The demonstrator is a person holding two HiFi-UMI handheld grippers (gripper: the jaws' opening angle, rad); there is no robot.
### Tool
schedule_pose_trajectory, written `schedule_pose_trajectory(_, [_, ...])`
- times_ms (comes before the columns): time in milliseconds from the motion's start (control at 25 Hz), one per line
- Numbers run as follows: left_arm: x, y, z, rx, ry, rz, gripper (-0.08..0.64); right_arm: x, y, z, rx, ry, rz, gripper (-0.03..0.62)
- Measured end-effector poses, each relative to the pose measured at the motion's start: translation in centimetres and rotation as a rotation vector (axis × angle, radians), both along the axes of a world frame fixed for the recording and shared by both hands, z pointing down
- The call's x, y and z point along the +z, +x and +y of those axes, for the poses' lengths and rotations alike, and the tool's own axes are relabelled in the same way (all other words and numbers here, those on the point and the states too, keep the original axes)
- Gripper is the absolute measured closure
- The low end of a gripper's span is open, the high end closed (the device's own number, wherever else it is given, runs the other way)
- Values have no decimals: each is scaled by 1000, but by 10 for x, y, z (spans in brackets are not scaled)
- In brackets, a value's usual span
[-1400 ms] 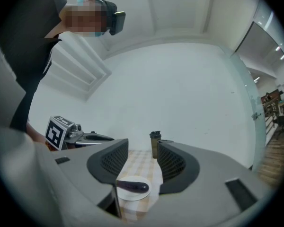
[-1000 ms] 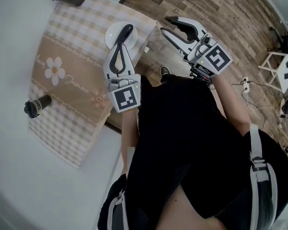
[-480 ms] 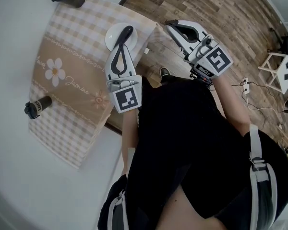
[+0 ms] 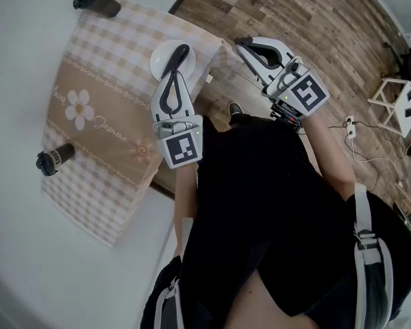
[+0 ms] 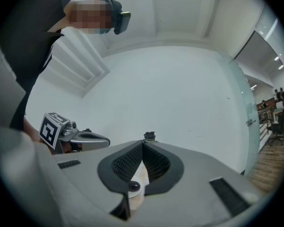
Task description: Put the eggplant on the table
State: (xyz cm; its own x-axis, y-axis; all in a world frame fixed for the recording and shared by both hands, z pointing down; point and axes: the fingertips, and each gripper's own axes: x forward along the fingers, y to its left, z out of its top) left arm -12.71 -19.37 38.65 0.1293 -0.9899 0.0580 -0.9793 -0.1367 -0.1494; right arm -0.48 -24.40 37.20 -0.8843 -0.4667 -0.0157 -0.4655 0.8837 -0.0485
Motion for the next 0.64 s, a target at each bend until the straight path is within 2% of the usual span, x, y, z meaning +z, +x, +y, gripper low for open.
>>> schedule_pose_trajectory(240, [-1,4,-3,17,-5,-30,563,-1,4,-2,7,-5,4,588])
schedule_pose_trajectory(640, [0,6,-7,12,-5,-26,563,6,11,-6,13,-7,16,588])
